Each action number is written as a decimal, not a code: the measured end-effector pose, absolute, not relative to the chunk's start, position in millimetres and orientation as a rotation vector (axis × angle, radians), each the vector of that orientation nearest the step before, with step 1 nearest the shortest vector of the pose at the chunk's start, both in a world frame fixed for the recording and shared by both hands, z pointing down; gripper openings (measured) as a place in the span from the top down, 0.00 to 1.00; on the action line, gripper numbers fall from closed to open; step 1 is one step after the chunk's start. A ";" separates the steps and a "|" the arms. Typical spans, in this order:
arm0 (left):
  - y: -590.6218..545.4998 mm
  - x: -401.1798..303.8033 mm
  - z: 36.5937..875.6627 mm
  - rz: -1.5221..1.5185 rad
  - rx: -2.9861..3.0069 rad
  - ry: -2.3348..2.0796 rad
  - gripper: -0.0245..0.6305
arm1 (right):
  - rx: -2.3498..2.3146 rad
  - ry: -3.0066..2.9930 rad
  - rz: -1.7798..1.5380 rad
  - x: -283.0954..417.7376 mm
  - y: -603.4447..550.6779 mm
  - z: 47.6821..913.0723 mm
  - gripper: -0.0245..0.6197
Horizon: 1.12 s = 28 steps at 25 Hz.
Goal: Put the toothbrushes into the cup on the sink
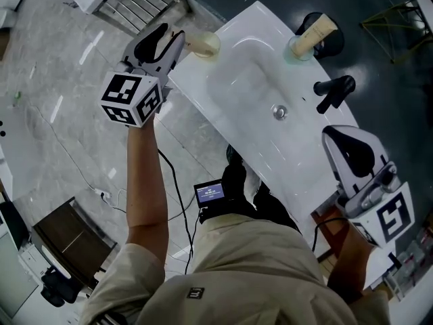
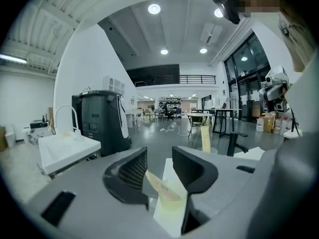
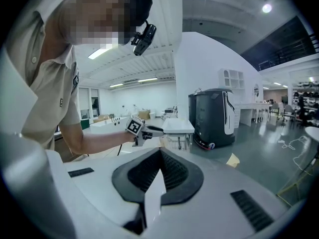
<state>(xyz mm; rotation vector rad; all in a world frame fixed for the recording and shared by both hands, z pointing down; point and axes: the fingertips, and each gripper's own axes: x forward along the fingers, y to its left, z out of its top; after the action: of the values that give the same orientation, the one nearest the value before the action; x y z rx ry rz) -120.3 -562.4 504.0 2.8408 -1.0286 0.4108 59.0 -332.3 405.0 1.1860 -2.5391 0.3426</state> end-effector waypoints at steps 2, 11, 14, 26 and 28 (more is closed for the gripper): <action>-558.5 -125.5 491.2 0.415 2.857 -1.081 0.74 | 1.178 -2.552 0.324 57.6 -326.6 399.9 0.95; -512.7 -145.5 411.2 0.380 2.949 -1.286 0.74 | 1.155 -2.601 0.181 59.1 -285.8 364.5 0.95; -482.4 -151.5 374.0 0.324 2.976 -1.357 0.74 | 1.158 -2.618 0.137 61.5 -263.5 346.6 0.95; -297.7 -127.4 251.3 0.245 3.127 -1.362 0.95 | 1.188 -2.704 -0.053 93.2 -152.6 272.0 0.95; -263.4 -119.7 239.8 0.251 3.146 -1.348 0.95 | 1.185 -2.722 -0.078 96.2 -134.2 262.2 0.95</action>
<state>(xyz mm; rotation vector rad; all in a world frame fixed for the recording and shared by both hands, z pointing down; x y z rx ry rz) -119.7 -263.4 239.8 3.1459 -1.3478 0.2512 96.2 -134.2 262.2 1.1850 -2.7223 -0.0776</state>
